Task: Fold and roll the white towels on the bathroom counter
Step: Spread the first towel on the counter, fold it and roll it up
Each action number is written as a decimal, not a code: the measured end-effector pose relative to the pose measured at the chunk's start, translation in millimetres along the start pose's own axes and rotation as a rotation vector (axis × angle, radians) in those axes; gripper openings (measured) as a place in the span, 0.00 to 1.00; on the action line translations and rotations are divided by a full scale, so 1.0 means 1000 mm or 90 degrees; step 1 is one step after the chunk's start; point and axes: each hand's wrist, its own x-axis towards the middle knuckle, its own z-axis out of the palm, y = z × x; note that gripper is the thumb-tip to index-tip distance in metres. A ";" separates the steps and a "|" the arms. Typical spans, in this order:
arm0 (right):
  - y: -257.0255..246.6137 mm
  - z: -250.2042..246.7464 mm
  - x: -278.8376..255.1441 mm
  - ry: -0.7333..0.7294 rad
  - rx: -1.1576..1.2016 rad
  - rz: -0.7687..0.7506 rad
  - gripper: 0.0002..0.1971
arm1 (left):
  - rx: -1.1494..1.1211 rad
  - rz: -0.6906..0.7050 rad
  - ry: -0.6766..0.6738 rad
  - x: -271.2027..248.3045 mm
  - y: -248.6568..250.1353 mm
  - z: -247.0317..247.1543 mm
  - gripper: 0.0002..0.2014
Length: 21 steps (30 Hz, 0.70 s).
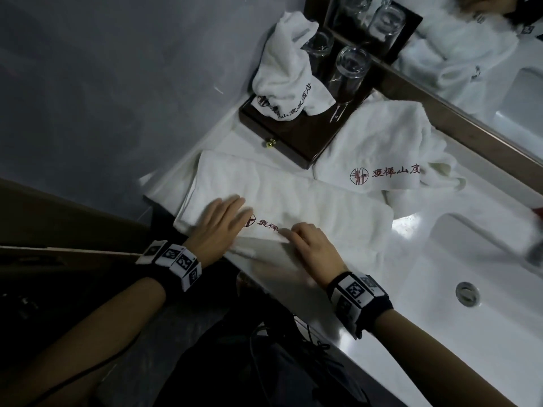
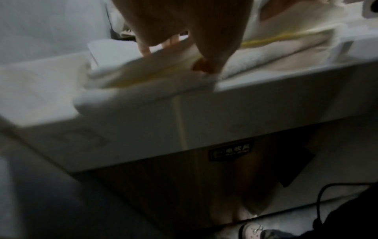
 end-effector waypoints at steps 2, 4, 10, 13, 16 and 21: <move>0.006 -0.003 -0.004 -0.061 0.013 0.009 0.19 | -0.010 -0.003 0.032 0.002 0.003 0.000 0.28; 0.010 -0.004 -0.015 -0.075 0.007 -0.007 0.22 | 0.033 0.017 0.088 -0.001 -0.001 -0.001 0.26; 0.033 0.003 -0.042 -0.117 -0.002 0.008 0.37 | 0.107 0.063 0.111 -0.028 -0.011 0.009 0.30; 0.037 0.012 -0.052 -0.171 -0.036 -0.026 0.38 | 0.077 0.004 -0.034 -0.033 -0.015 0.017 0.51; 0.044 0.015 -0.059 -0.182 -0.047 -0.029 0.42 | 0.041 -0.025 -0.047 -0.034 -0.018 0.025 0.55; 0.044 0.010 -0.066 -0.137 0.026 -0.084 0.37 | -0.025 -0.048 -0.068 -0.037 -0.022 0.033 0.53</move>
